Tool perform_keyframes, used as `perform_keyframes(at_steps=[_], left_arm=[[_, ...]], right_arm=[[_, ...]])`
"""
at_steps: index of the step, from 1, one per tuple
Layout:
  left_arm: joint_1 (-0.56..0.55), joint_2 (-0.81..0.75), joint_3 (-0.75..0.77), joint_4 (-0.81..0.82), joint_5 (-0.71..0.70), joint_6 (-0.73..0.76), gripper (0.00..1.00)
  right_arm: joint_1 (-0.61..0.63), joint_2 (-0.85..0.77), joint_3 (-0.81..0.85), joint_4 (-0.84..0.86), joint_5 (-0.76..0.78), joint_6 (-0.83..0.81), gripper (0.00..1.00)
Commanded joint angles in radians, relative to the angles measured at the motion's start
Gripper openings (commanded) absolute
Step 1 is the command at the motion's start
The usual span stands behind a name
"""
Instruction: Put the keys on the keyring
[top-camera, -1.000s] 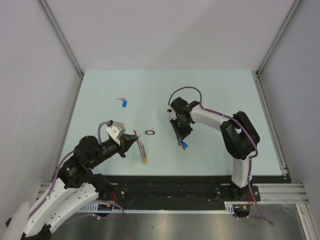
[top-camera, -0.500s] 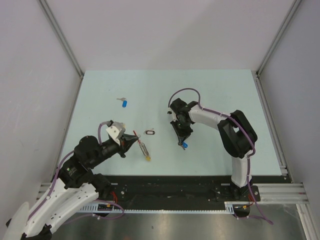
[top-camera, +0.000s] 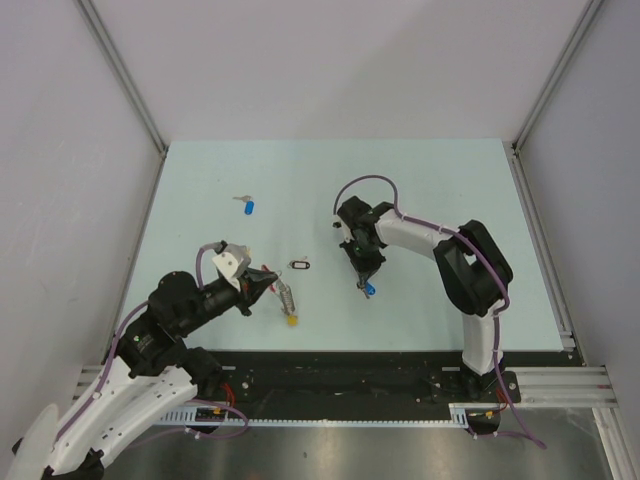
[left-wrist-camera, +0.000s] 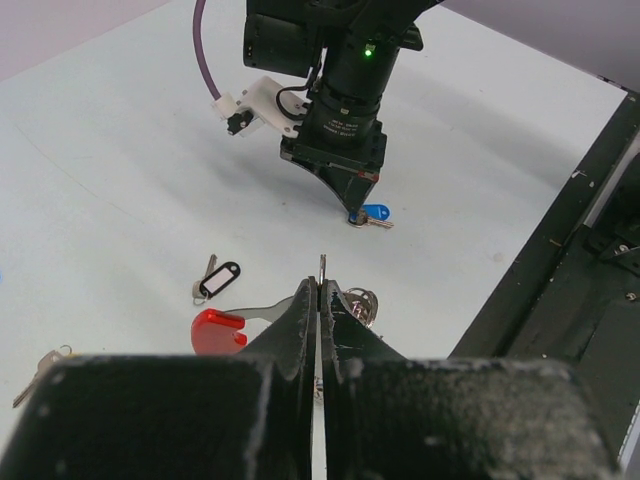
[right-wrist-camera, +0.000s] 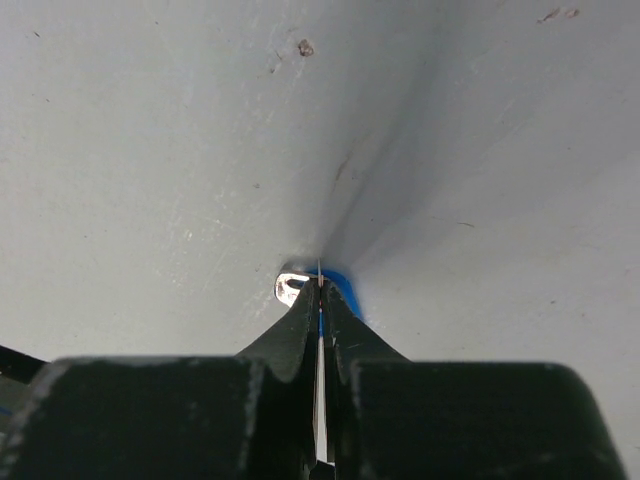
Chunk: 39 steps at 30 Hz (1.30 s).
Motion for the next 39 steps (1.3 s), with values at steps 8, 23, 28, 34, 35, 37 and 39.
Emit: perform_keyframes(at_steps=[8,23,28,34,35,37,39], left_arm=[[0.019,0.005,0.002,0.082,0.101,-0.046,0.01],[0.029,0.115,0.016,0.28,0.146,-0.018,0.0],[0.036,0.259,0.08,0.333,0.251,0.066,0.01],[0.043,0.376,0.114,0.441,0.368,0.132,0.0],[0.045,0.388,0.119,0.452,0.391,0.146,0.0],[0.046,0.41,0.125,0.459,0.416,0.187,0.01],[0.049,0.42,0.123,0.476,0.44,0.209,0.0]], right_arm=[[0.076,-0.316,-0.077,0.173,0.153,-0.087,0.0],[0.025,-0.796,-0.389,0.529,-0.124,-0.328,0.0],[0.005,-0.939,-0.481,0.63,-0.251,-0.408,0.0],[0.001,-1.022,-0.547,0.665,-0.363,-0.466,0.0],[-0.001,-1.037,-0.55,0.665,-0.389,-0.483,0.0],[-0.002,-1.046,-0.553,0.668,-0.405,-0.488,0.0],[-0.002,-1.057,-0.553,0.671,-0.445,-0.503,0.0]])
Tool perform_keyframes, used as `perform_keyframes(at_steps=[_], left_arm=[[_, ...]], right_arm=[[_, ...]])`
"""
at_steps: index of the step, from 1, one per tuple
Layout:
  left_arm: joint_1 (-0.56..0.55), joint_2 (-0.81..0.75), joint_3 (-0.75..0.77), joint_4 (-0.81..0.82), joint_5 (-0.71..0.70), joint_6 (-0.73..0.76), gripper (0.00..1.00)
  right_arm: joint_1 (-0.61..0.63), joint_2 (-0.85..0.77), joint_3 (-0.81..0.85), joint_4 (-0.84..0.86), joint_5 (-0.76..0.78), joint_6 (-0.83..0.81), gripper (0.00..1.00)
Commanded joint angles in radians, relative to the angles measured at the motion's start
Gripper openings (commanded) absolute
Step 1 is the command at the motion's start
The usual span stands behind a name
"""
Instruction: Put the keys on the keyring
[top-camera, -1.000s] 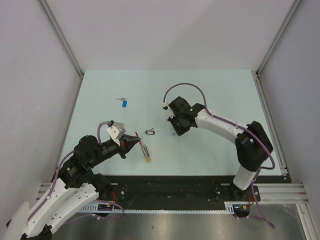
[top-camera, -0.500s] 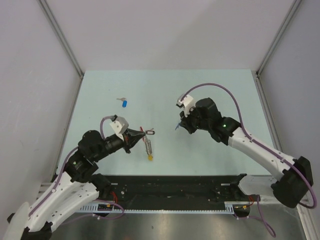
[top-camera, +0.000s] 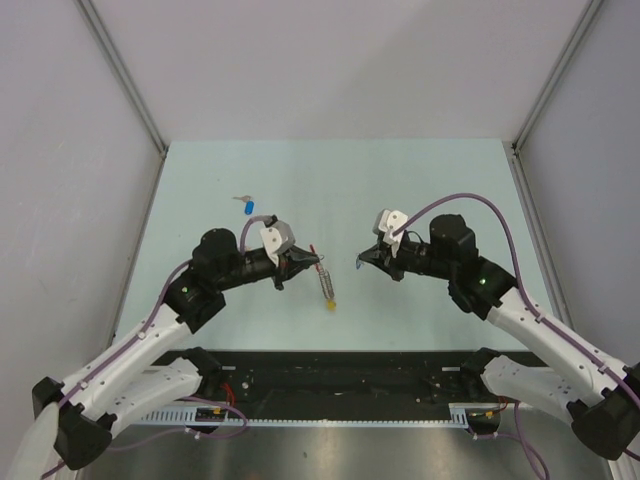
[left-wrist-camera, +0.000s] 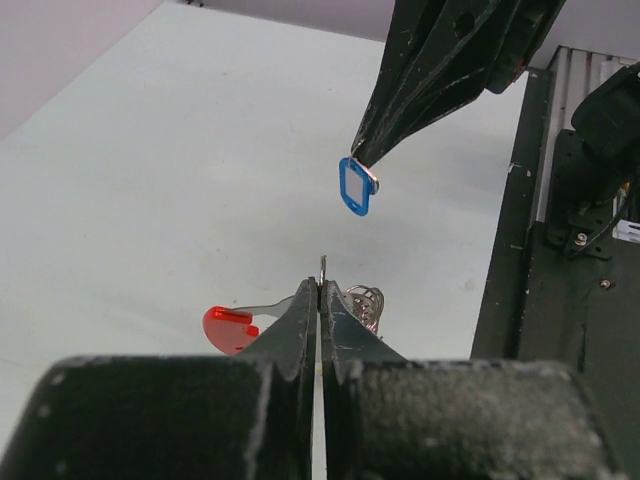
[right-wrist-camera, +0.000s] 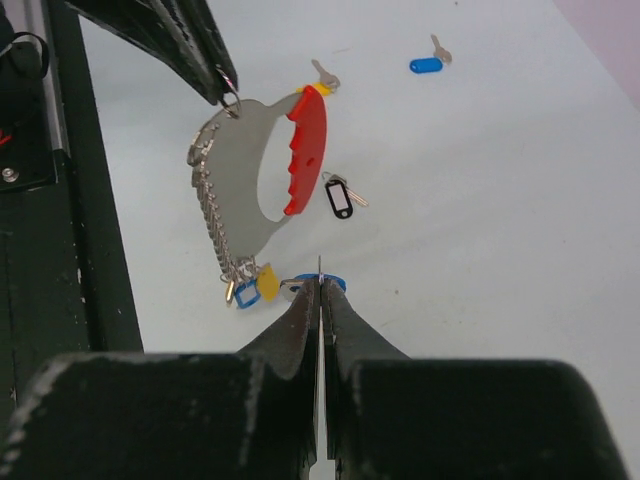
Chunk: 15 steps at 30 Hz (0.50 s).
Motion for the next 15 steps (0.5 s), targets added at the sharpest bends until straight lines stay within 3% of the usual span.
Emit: perform_keyframes(at_steps=[1,7,15], left_arm=[[0.015,0.018,0.056,0.121,0.121,0.107,0.0],[0.03,0.081,0.078,0.079,0.273,0.184,0.0],[0.045,0.126,0.058,0.118,0.441,0.158,0.0]], right_arm=[[-0.007,-0.04,0.001,0.068,-0.105,-0.054,0.0],[0.002,-0.041,-0.019,0.102,-0.182,-0.054,0.0],[0.062,-0.032,-0.042,0.116,-0.202,-0.074,0.0]])
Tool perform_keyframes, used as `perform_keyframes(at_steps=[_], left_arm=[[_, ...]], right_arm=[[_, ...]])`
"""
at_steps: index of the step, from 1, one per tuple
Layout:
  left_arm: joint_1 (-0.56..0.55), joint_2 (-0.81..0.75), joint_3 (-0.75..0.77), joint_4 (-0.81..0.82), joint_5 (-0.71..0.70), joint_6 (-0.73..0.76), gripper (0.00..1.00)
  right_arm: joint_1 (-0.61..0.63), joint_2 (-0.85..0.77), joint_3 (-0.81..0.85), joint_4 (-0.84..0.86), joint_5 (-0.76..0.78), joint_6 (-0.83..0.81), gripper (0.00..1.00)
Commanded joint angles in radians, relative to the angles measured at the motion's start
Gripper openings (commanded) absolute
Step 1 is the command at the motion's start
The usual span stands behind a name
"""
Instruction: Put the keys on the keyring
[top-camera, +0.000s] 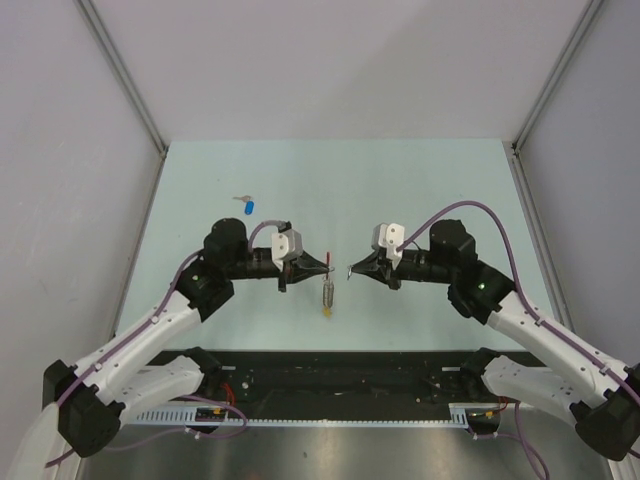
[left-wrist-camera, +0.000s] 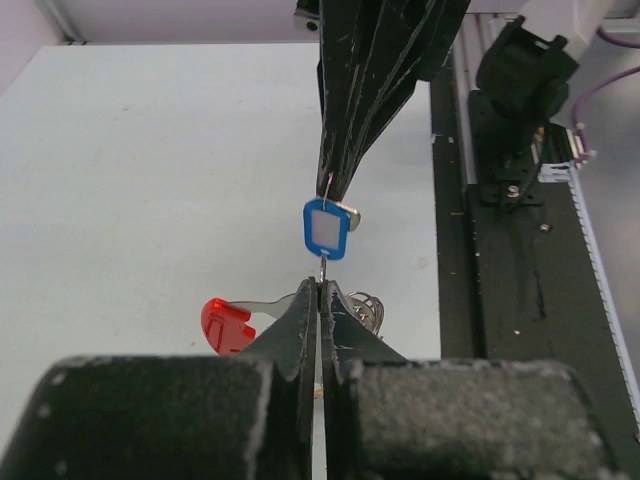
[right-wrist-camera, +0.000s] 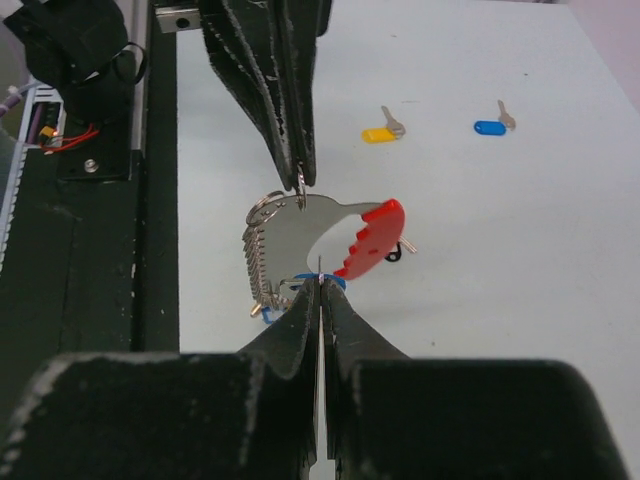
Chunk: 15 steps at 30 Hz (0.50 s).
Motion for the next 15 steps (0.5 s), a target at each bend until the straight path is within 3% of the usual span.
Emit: perform_keyframes(at_steps=[1,15], left_arm=[[0.012,0.015,0.028,0.094,0.174,0.005,0.0],[0.015,0.021,0.018,0.127,0.246,-0.024,0.01]], right_arm=[[0.04,-0.006,-0.012,0.055,-0.027,-0.034,0.0],[0.06,0.007,-0.014,0.067,-0.077,-0.043,0.0]])
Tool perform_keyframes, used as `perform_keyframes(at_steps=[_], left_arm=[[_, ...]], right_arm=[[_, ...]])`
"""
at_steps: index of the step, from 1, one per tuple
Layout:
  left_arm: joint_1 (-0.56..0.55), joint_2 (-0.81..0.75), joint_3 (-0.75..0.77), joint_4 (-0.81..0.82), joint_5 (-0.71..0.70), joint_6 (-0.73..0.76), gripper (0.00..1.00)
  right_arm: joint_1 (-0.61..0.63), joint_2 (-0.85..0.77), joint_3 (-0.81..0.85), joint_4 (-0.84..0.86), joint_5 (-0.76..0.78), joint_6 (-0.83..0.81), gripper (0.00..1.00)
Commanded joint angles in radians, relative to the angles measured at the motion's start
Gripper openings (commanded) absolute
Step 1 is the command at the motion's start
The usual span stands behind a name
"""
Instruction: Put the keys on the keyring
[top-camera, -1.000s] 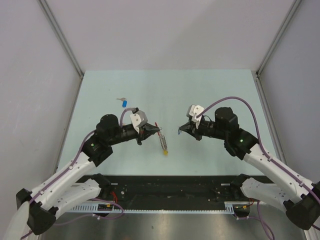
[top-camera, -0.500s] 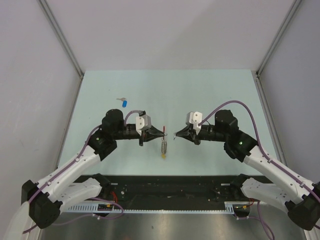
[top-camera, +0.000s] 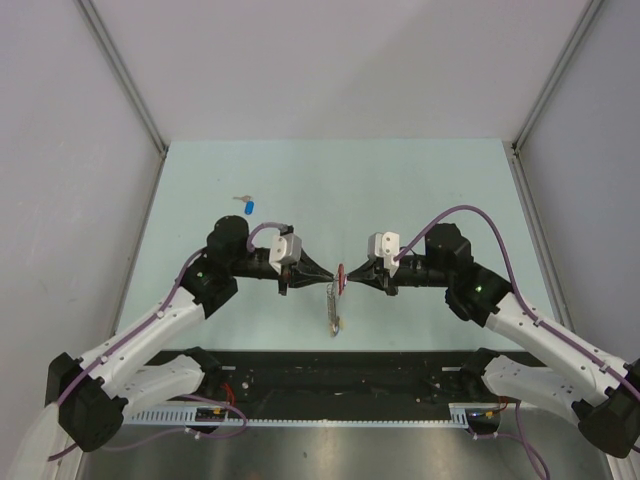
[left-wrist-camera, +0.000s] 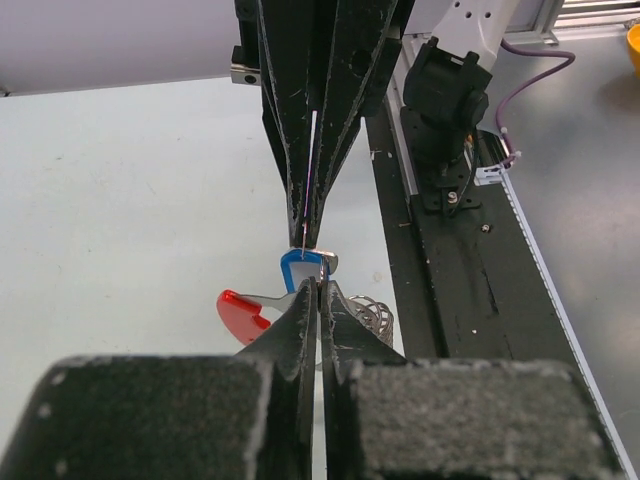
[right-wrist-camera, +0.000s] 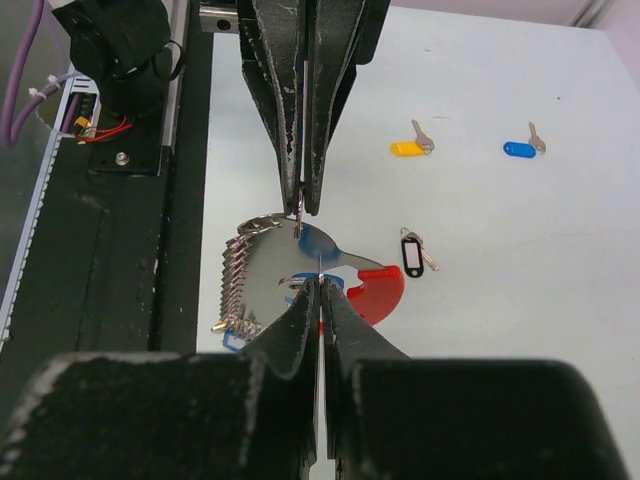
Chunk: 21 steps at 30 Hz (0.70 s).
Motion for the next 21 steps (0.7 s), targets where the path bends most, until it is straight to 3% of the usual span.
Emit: perform_keyframes(at_steps=[1,21], left_arm=[[0.01,-0.021,0.018,0.062,0.052,-0.007,0.0],[0.015,-0.036,0.018,0.059,0.028,-0.003,0.0]], right_arm=[[0.006,0.006,0.002,0.057,-0.043,-0.017,0.0],[0.017,0.007,0.0,0.074,-0.06,-0.011,0.0]])
